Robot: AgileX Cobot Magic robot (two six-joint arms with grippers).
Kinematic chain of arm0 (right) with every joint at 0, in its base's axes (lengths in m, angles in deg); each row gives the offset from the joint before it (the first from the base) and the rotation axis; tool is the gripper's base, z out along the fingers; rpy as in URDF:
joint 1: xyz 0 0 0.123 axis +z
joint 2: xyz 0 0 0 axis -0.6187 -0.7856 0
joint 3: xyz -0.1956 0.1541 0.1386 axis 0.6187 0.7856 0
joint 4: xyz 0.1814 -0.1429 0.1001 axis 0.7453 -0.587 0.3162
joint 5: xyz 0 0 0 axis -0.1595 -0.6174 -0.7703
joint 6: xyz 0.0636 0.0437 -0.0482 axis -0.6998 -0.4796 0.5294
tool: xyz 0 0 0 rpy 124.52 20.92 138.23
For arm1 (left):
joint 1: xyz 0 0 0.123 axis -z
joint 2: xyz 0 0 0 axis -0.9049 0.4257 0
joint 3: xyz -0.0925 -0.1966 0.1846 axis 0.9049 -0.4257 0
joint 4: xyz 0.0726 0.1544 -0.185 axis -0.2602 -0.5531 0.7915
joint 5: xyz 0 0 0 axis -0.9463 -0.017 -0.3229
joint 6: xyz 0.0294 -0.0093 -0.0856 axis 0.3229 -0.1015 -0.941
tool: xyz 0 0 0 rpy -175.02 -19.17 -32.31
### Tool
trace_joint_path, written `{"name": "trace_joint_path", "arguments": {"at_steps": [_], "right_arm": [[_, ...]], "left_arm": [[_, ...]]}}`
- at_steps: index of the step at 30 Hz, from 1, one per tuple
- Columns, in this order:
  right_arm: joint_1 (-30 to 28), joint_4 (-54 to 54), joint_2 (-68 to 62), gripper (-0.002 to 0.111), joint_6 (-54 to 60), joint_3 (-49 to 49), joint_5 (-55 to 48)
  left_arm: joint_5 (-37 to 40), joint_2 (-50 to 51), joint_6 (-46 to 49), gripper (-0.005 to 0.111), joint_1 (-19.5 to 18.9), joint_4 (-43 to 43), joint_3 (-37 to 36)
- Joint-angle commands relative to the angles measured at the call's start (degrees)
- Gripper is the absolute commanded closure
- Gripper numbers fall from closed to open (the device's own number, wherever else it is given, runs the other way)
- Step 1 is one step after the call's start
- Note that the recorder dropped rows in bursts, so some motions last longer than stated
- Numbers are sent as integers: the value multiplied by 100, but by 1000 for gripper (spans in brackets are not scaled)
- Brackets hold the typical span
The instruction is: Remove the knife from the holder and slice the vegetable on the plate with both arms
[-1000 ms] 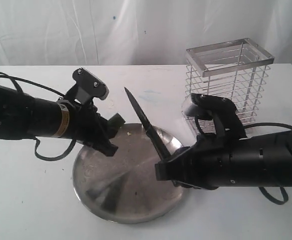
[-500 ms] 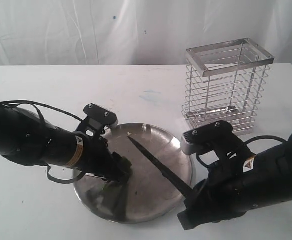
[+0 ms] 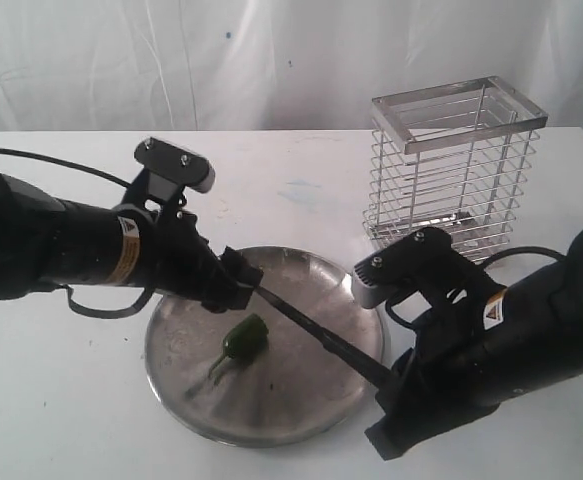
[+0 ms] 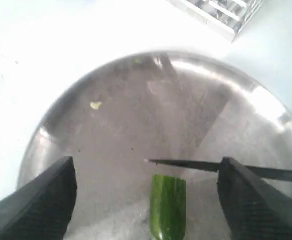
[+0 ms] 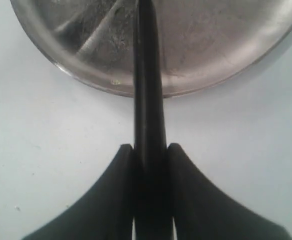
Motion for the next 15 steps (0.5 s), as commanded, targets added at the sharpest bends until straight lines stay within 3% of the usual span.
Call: {"name": "trace_joint_path", "arguments": {"at_steps": [1, 9, 15], "right_arm": [[2, -184, 30, 108, -30, -226, -196], [87, 104, -271, 108, -84, -275, -233], [480, 104, -528, 108, -625, -275, 424]], "left_arm": [[410, -494, -60, 28, 18, -71, -11], [752, -578, -252, 28, 18, -71, -11], [752, -578, -318, 28, 18, -71, -11]]}}
